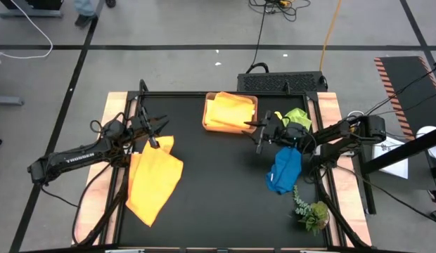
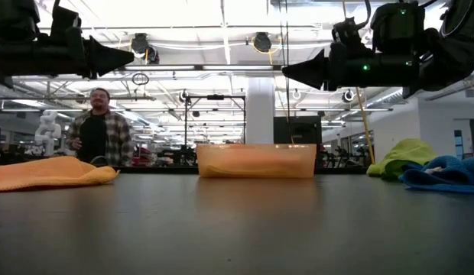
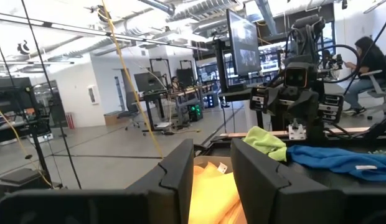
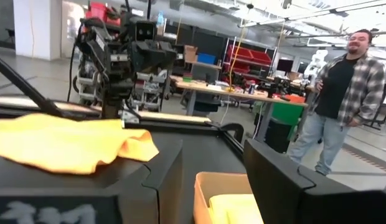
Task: Fold microfiber towels
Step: Fold the orange towel
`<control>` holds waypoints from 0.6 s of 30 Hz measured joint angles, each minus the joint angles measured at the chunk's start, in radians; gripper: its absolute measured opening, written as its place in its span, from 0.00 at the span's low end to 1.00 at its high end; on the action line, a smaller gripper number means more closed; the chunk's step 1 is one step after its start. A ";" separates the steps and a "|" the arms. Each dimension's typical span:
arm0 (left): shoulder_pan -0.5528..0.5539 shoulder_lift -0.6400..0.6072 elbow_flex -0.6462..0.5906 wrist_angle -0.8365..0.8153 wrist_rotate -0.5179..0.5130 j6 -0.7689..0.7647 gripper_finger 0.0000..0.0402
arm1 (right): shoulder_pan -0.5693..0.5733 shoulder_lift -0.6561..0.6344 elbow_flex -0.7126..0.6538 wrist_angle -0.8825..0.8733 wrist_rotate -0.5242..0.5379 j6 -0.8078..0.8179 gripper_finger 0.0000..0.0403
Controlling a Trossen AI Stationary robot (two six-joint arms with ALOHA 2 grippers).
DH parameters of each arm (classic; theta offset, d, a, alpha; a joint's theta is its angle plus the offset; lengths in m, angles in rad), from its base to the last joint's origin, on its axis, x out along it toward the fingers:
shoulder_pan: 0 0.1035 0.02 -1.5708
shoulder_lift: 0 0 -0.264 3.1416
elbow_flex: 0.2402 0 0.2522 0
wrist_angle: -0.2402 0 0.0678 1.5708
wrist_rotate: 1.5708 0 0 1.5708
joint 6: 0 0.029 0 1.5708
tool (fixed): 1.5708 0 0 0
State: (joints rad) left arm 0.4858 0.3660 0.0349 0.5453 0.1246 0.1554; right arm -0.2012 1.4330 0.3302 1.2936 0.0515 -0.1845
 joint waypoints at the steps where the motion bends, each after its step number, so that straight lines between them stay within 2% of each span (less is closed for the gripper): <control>1: 0.000 0.000 0.000 0.000 0.000 -0.001 0.28 | 0.000 0.000 0.000 0.004 -0.001 0.007 0.40; 18: 0.000 0.000 0.000 0.000 0.000 0.003 0.28 | 0.000 0.000 0.000 0.004 -0.001 0.015 0.40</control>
State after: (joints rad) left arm 0.4858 0.3660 0.0349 0.5453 0.1246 0.1584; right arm -0.2012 1.4330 0.3302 1.2976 0.0502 -0.1695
